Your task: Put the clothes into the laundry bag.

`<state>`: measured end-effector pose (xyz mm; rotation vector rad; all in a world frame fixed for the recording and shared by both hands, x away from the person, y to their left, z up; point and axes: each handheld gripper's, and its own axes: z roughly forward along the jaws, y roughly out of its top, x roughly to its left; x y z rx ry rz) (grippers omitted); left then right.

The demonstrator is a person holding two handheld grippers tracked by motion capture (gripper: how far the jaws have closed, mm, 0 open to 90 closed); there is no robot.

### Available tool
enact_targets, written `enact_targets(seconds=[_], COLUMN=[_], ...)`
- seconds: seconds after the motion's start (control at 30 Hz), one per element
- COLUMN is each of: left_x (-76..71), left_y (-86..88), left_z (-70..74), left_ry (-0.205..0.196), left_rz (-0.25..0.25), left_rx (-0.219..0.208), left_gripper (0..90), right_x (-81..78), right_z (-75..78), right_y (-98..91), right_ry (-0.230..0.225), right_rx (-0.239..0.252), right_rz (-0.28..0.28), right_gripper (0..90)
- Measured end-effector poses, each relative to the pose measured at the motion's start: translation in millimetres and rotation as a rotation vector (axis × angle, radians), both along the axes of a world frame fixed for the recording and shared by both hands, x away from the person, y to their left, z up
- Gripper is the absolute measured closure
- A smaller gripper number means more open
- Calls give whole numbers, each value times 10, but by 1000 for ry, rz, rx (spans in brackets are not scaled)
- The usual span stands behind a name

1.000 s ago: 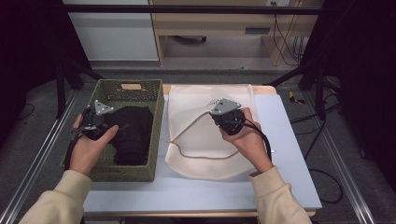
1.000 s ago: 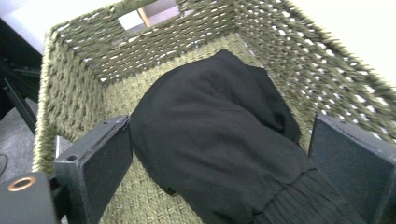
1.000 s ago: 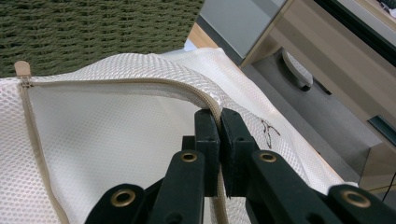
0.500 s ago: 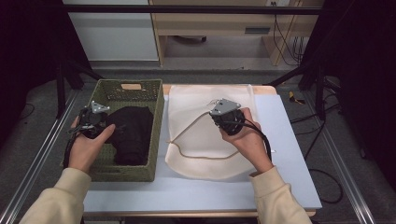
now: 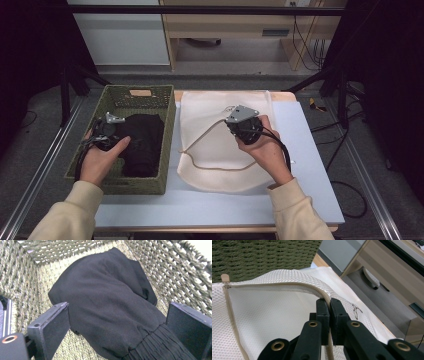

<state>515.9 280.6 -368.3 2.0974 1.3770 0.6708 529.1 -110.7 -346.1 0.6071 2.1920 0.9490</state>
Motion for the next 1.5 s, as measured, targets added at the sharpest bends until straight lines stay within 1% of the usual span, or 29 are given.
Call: enact_targets(seconds=[0.17,0.4,0.6,0.77,0.83,0.87,0.93,1.07,1.13,1.2,1.23,1.43,1.5], left_x=[9,47,79,125,143,158,186,263,310,355,375,463,475], left_y=[19,58,45,5,-10,-20,-21,-1,10,16,14,-8,2], left_z=[-55,-96,-129,-159,-179,-200,-236,-312,-358,-403,-423,-490,-510], left_ry=[18,41,62,76,91,106,116,119,122,134,136,130,133], left_rz=[11,32,27,25,26,29,40,66,77,89,91,80,85], left_rx=[11,14,10,-9,-13,-16,-18,-13,-36,-75,-84,-97,-81], left_gripper=[55,55,54,53,51,51,46,43,39,34,25,8,3], right_x=[-6,-3,-1,-5,-7,-5,-4,-9,-14,-13,-14,-22,-26], right_z=[6,35,30,22,16,13,4,-2,-9,-13,-17,-34,-36], right_y=[9,13,23,37,40,40,44,63,75,81,87,112,119], right_ry=[-9,-32,-28,-26,-21,-21,-18,-18,-15,-15,-13,-9,-10], right_rx=[7,25,18,14,16,14,11,6,4,-2,-3,-8,-14], right_rz=[1,0,7,10,9,12,13,16,17,22,22,24,26], right_gripper=[868,867,867,866,866,866,866,866,865,865,865,865,864])
